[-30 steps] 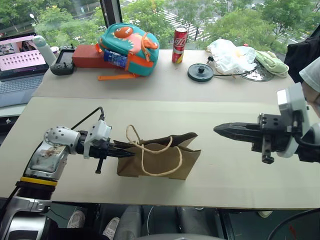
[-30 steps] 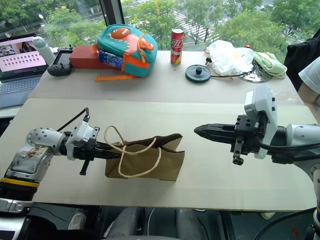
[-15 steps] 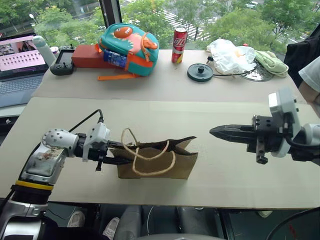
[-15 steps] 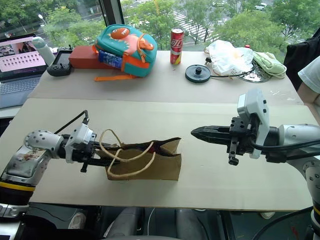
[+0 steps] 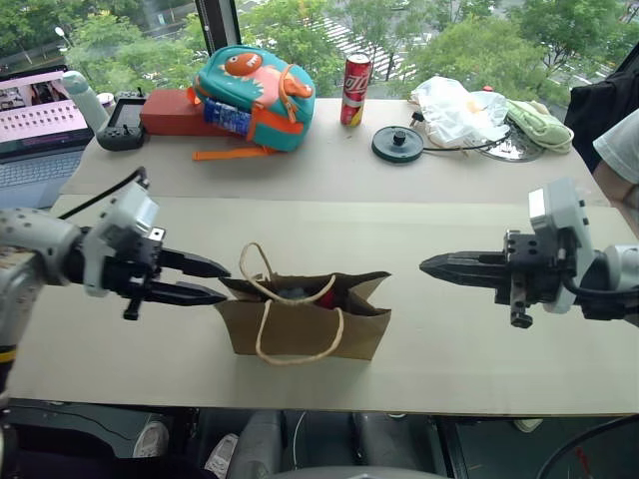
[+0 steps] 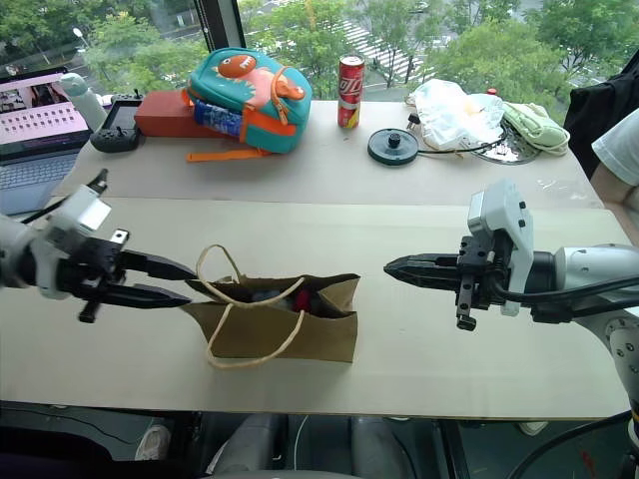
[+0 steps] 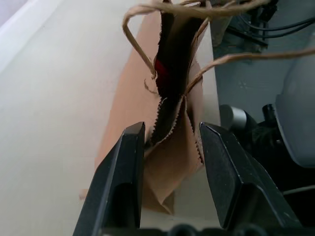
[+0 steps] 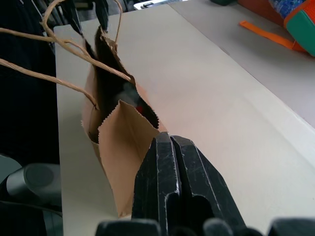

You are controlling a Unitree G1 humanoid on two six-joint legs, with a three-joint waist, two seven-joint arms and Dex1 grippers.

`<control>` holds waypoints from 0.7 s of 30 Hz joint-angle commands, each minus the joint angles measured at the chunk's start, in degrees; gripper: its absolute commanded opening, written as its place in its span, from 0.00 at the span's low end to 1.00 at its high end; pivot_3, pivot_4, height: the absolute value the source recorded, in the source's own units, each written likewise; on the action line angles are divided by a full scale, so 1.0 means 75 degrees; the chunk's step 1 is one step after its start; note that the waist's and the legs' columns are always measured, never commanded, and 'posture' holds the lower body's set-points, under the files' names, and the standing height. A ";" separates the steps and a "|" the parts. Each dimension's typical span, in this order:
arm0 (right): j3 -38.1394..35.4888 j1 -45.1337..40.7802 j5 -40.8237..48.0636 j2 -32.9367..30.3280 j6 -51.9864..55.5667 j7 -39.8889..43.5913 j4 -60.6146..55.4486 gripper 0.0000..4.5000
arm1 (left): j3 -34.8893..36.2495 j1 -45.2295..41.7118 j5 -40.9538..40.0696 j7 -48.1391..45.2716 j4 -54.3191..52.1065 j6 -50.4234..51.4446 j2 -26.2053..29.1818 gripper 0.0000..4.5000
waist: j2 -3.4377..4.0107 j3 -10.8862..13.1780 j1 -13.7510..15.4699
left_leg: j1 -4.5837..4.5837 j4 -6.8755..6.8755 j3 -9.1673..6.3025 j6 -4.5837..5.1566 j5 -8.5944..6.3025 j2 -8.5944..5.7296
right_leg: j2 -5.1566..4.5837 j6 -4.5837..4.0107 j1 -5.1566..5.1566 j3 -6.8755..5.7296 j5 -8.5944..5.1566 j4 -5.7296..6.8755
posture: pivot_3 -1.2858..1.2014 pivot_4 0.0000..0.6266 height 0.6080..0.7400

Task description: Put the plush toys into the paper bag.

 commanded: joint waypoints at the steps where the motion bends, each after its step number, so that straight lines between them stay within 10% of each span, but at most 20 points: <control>1: -0.0274 -0.0125 0.0099 -0.0184 -0.0236 0.0141 -0.0120 0.00 | 0.0381 -0.0107 -0.0273 -0.0394 0.0550 0.0581 0.0688 0.42 | 0.0000 0.0000 -0.0007 | 0.0002 0.0000 0.0001 0.0000 0.0000 0.0001 | 0.0000 -0.0002 0.0000 0.0000 -0.0002 0.0002 | 0.52 0.24 0.99; 21: 0.0060 -0.0467 -0.0072 -0.0260 -0.0415 0.0361 0.0202 0.00 | 0.0415 -0.0172 -0.0249 -0.0065 0.0855 0.0373 0.0353 0.42 | 0.0001 0.0001 0.0033 | -0.0001 -0.0003 0.0003 -0.0001 0.0000 0.0000 | -0.0002 -0.0011 -0.0003 -0.0001 -0.0007 0.0004 | 0.52 0.24 0.99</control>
